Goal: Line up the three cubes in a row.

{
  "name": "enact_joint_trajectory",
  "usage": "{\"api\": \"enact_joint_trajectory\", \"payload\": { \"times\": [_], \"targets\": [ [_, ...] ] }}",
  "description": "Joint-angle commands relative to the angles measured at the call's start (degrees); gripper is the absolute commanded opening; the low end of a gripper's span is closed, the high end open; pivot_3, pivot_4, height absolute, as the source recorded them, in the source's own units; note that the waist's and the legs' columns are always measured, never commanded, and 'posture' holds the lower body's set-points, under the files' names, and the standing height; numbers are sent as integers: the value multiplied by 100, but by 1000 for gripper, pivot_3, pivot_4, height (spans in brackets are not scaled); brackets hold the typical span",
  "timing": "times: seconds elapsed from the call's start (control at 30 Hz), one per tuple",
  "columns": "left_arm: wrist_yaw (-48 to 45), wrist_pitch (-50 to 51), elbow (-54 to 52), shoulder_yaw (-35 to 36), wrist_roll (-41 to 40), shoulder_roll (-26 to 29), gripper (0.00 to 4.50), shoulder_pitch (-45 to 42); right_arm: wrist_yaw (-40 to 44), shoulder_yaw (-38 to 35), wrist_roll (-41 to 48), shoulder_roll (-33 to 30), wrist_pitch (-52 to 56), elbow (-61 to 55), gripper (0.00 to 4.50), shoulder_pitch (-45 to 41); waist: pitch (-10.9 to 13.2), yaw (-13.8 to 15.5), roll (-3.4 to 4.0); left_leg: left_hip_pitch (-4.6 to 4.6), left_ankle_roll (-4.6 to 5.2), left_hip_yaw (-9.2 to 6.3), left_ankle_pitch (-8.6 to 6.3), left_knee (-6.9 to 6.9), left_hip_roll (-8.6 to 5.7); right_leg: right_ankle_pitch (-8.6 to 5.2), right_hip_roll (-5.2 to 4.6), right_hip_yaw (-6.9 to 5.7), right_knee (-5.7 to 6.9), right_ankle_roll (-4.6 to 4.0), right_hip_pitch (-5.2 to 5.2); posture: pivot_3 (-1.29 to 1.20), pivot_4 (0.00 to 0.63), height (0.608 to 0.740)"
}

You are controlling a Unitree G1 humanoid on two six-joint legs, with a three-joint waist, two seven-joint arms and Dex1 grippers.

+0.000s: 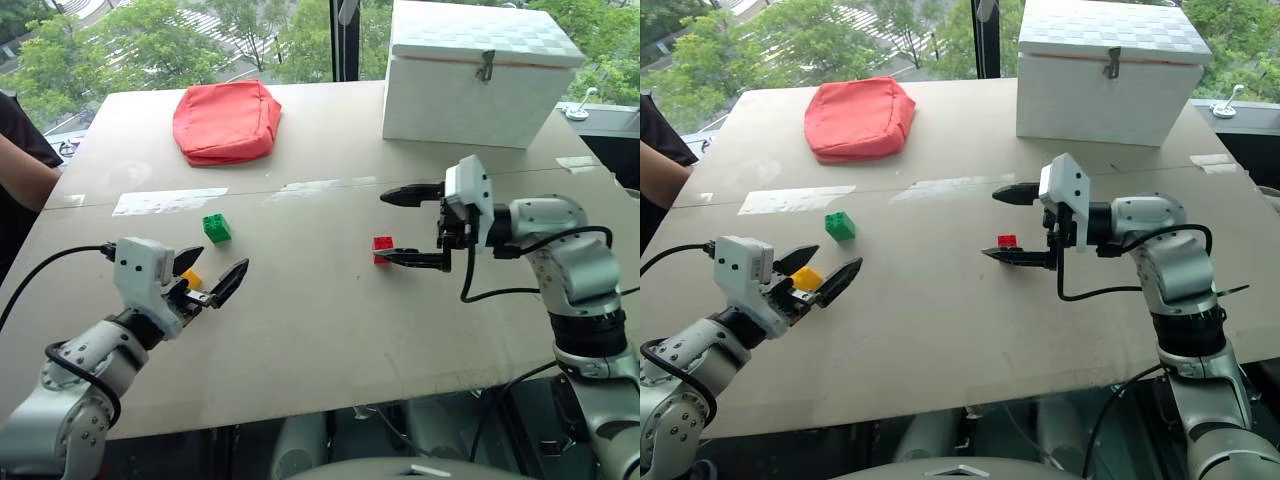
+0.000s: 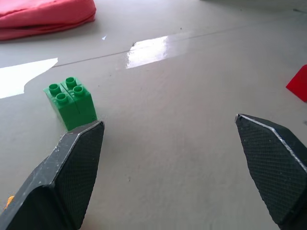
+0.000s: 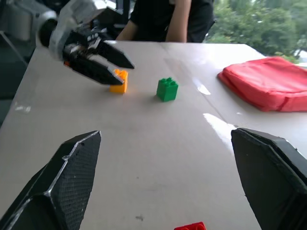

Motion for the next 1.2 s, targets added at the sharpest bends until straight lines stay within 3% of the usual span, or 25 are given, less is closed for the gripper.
{"api": "enact_joint_trajectory", "payload": {
  "times": [0.03, 0.23, 0.37, 0.5, 0.67, 0.8, 0.97, 1.2],
  "targets": [
    [-456, -59, 669, 484, 87, 558, 4500, -270, -269, -108, 311, -232, 44, -856, 4452, 438, 0, 16, -1, 1, 0, -2, 0, 0, 2, -3, 4, -4, 1, 5, 0, 0, 150, 740],
    [-1073, -294, 1716, 260, 416, 1214, 4500, -884, -799, -487, 989, -166, -36, -1372, 4452, 1164, 0, 15, -1, 0, -3, 7, 2, 1, 1, -11, -2, 3, -1, 19, 0, 0, 150, 740],
    [-1610, -161, 2193, -295, 489, 1540, 4500, -1529, -947, -383, 1035, -356, -102, -1532, 4452, 1511, -2, 40, -8, -3, -4, 9, 2, 0, 0, -3, -5, 3, -5, 6, 0, 0, 150, 740],
    [-1286, 539, 2993, -1065, 875, 1691, 4500, -2697, -1129, -341, 1090, -483, -91, -1613, 4452, 1655, 0, 33, -13, -4, -3, 8, 2, 0, -4, -3, -2, 2, -4, 7, -2, 0, 150, 740],
    [-449, 1305, 3156, -1368, 1170, 1323, 4500, -3503, -1215, -369, 1137, -721, -203, -1737, 4452, 1841, 1, 7, -19, -6, -3, 6, 2, 0, -2, 13, -1, 2, -1, 25, -2, 0, 150, 740],
    [669, 2500, 2634, -1080, 1061, 597, 4500, -3837, -1275, -432, 1088, -880, -376, -1700, 4452, 1922, 2, 16, -22, -9, -3, 5, 2, 1, -3, 14, -2, 5, -2, 26, -2, 0, 150, 740],
    [2263, 3635, 2091, -1158, 1770, -253, 4500, -4321, -1395, -396, 1100, -936, -515, -1705, 4452, 1961, 0, 31, -44, -10, -3, -4, 2, 1, -5, 15, 0, 3, 2, 25, -2, 0, 150, 740],
    [3144, 4575, 2146, -781, 2272, -1370, 4500, -5100, -1388, -491, 1225, -1099, -596, -1688, 4452, 1984, -2, 56, -48, -2, -4, -11, 3, 16, -19, 17, -3, 1, 4, 25, 14, 0, 150, 740]
  ]
}}
